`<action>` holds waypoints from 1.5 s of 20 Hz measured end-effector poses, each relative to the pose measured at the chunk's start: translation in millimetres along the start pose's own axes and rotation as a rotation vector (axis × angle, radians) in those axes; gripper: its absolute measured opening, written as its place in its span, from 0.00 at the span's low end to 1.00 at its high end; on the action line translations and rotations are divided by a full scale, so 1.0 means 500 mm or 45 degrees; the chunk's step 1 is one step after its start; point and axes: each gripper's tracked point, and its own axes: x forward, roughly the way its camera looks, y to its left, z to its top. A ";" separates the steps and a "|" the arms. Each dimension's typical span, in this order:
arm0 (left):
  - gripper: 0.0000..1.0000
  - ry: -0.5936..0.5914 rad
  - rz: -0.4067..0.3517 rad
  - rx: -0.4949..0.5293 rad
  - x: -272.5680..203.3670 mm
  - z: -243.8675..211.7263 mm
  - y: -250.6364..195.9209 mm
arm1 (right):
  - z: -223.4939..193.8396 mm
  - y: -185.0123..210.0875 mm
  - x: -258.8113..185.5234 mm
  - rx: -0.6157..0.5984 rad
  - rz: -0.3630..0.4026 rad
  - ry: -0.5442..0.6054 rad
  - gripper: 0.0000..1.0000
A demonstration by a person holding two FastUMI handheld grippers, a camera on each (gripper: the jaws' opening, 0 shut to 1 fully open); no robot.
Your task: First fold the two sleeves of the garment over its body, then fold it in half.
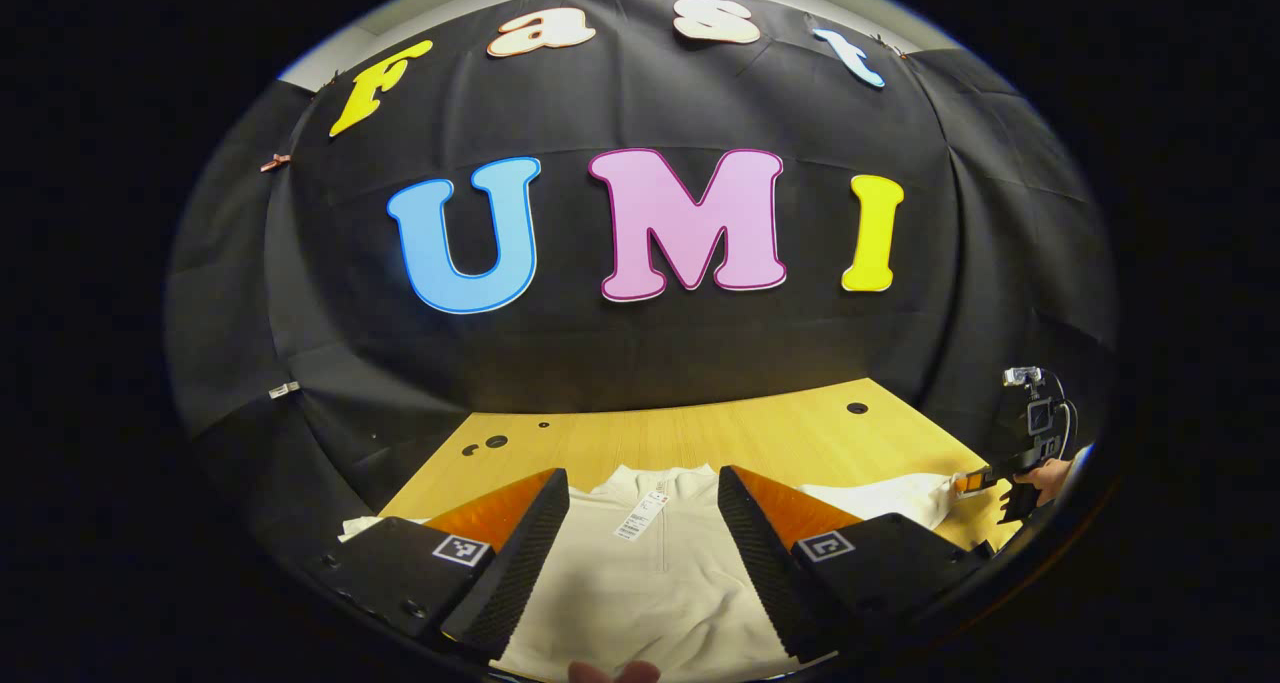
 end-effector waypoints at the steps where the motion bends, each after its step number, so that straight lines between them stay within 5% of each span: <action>1: 0.96 0.005 0.012 0.000 0.001 0.000 0.001 | 0.001 0.003 0.004 -0.023 0.004 -0.008 0.86; 2: 0.96 0.011 0.023 -0.001 0.002 -0.004 -0.001 | 0.009 0.005 0.010 -0.043 0.026 -0.027 0.92; 4: 0.96 0.019 0.039 -0.005 0.003 -0.008 -0.004 | 0.008 0.009 0.007 -0.069 0.063 -0.040 0.82; 7: 0.96 0.031 0.063 -0.010 -0.001 -0.017 -0.001 | 0.009 0.022 0.001 0.010 0.146 -0.018 0.32; 9: 0.96 0.032 0.078 -0.019 -0.007 -0.019 0.005 | 0.018 0.027 -0.012 0.067 0.179 -0.028 0.25; 15: 0.96 0.022 0.076 -0.043 -0.018 -0.024 0.043 | 0.070 0.039 -0.123 0.077 0.153 -0.252 0.25; 21: 0.96 -0.015 -0.036 -0.039 -0.019 -0.015 0.093 | 0.067 0.091 -0.256 0.108 0.098 -0.371 0.25; 30: 0.96 -0.051 -0.123 -0.073 -0.007 -0.021 0.252 | 0.066 0.298 -0.423 0.171 0.116 -0.492 0.24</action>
